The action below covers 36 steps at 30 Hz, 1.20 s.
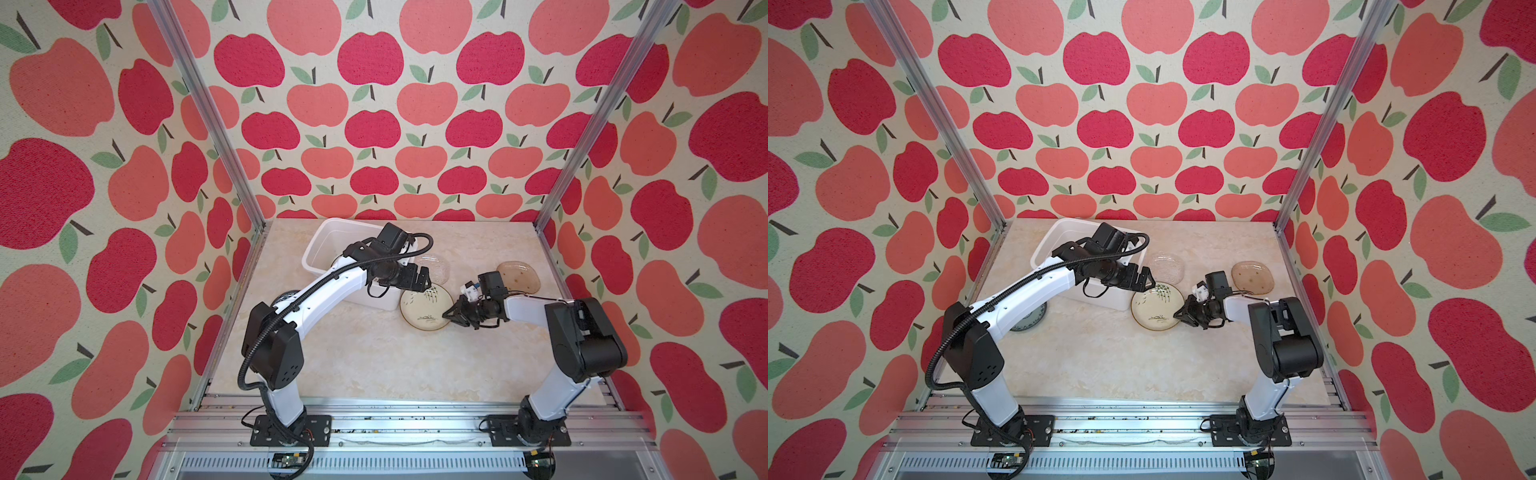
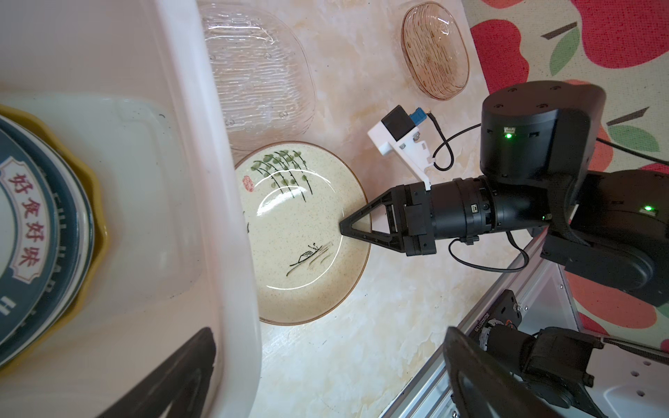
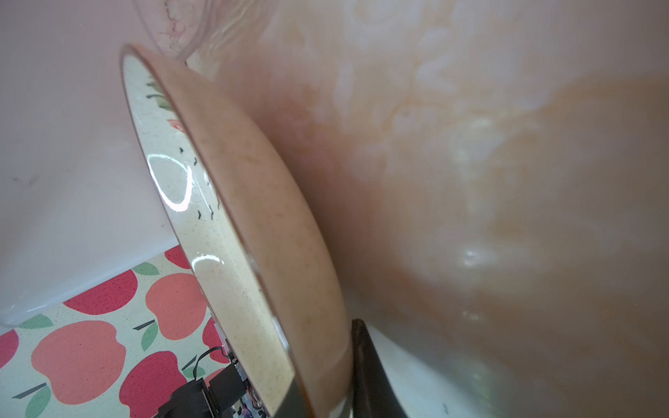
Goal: Place the plates into the plastic bin on the countertop
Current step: 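Carry the cream plate over the bin with the right gripper while the left arm withdraws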
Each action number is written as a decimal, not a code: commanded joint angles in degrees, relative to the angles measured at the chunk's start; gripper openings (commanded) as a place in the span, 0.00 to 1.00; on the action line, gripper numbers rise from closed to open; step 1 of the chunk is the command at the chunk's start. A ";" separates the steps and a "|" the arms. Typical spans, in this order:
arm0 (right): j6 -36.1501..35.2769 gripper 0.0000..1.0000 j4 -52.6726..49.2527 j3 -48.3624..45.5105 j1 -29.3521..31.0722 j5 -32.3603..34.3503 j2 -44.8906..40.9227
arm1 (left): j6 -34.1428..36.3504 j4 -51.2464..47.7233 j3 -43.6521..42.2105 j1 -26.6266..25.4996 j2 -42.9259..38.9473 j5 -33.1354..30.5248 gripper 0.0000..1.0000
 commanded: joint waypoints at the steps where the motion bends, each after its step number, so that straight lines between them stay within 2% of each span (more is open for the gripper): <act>1: -2.39 0.12 -1.24 1.68 0.45 -1.44 -2.40 | -0.49 -1.33 -1.09 -0.50 -1.68 0.19 0.99; 8: -3.31 0.00 -7.22 1.54 0.37 1.31 -6.68 | -0.23 -0.83 -1.79 -0.49 -3.84 -0.55 0.99; 13: -3.85 0.00 -15.91 1.94 -0.41 3.91 -14.25 | 0.51 1.15 -2.80 -0.42 -7.52 -1.40 0.99; 16: -5.54 0.00 -24.88 4.70 -0.60 6.55 -19.60 | 1.08 2.81 -3.36 -0.11 -10.61 -1.79 0.99; 21: -7.95 0.00 -39.87 13.07 -0.60 10.60 -27.03 | 2.03 2.85 -3.91 1.88 -17.06 -2.64 0.99; 26: -6.68 0.00 -48.60 23.52 0.28 11.07 -30.57 | 1.93 1.10 -7.13 6.33 -26.06 -5.93 0.99; 31: -4.25 0.00 -53.73 36.65 4.30 12.13 -27.81 | 0.47 -0.32 -12.09 13.00 -34.99 -8.63 0.99; 36: -1.07 0.00 -54.50 49.88 11.19 14.20 -19.68 | 0.10 -2.21 -15.14 19.24 -41.50 -8.44 0.99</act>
